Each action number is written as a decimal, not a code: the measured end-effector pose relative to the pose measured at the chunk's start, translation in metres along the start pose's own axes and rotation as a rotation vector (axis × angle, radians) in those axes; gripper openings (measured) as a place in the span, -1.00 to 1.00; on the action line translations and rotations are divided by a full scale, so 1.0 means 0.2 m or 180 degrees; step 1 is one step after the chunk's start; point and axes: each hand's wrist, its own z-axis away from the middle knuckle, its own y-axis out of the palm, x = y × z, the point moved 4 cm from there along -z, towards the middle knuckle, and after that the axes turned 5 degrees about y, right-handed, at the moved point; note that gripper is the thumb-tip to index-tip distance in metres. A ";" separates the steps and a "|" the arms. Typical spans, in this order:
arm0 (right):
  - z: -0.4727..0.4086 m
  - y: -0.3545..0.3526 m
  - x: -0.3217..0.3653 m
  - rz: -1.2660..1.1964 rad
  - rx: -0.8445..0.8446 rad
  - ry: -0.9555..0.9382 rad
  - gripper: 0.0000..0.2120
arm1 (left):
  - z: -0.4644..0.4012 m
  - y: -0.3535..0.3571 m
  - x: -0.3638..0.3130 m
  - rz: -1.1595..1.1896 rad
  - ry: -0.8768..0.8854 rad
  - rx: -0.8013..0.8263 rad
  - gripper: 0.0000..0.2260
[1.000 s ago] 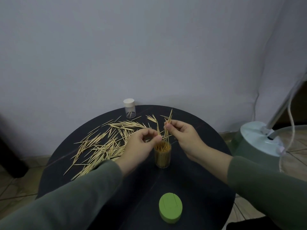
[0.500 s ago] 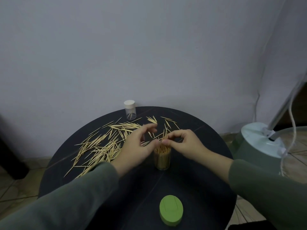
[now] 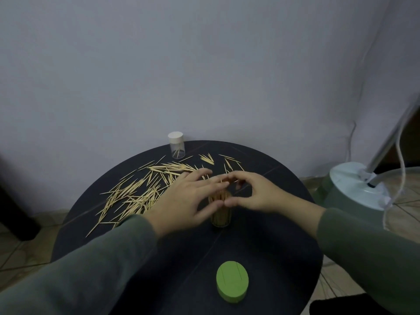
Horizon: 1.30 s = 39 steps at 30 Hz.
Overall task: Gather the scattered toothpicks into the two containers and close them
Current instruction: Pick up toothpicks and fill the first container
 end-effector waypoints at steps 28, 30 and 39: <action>-0.03 0.05 -0.03 0.0174 0.0268 -0.0034 -0.49 | 0.01 0.02 -0.07 -0.0555 -0.0385 0.1416 -0.31; -0.03 0.06 -0.04 0.0163 0.0297 -0.0015 -0.52 | 0.01 -0.01 -0.06 -0.0475 -0.0127 0.0985 -0.37; -0.04 0.06 -0.05 0.0184 0.0333 0.0004 -0.49 | 0.07 0.03 0.01 0.0832 -0.0852 0.0536 -0.31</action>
